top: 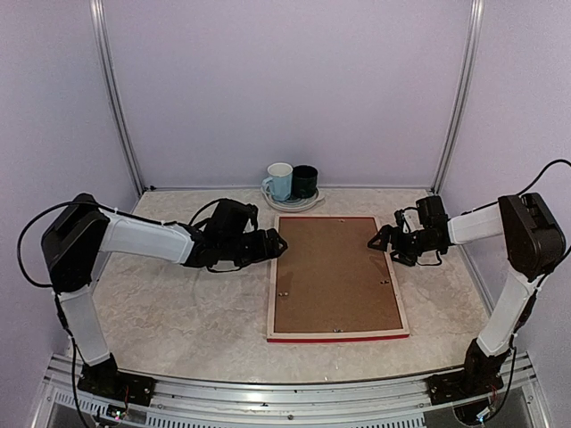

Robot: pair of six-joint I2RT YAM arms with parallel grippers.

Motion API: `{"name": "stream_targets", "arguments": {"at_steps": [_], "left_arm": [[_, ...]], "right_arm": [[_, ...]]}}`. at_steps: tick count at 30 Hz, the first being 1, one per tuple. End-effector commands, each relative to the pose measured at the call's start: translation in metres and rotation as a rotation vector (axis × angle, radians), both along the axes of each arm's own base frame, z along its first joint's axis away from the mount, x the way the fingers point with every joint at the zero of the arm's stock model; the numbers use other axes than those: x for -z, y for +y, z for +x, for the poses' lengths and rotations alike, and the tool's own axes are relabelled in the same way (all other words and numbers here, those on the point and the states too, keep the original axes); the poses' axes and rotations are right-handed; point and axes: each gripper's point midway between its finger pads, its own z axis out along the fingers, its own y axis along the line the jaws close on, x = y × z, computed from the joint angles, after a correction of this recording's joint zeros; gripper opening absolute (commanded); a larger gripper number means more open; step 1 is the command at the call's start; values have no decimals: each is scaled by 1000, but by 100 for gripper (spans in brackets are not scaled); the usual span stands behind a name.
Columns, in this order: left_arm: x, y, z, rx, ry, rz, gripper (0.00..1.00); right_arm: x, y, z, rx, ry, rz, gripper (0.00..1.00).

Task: Put the photo into the frame
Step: Place the backboard with the photo, then place the photo frame at the center of the board.

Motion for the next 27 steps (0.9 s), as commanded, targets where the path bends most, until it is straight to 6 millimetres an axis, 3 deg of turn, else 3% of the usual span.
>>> {"name": "stream_targets", "arguments": {"at_steps": [1, 9, 14, 27], "left_arm": [[28, 1, 7, 6, 15, 71, 83], [56, -5, 22, 5, 24, 162, 82], [60, -7, 27, -3, 10, 211, 81], [82, -7, 15, 18, 24, 341, 73]], "right_arm": [[0, 4, -2, -13, 3, -11, 97], [5, -7, 0, -2, -8, -98, 84], [10, -11, 3, 3, -17, -201, 81], [22, -14, 6, -6, -24, -462, 75]]}}
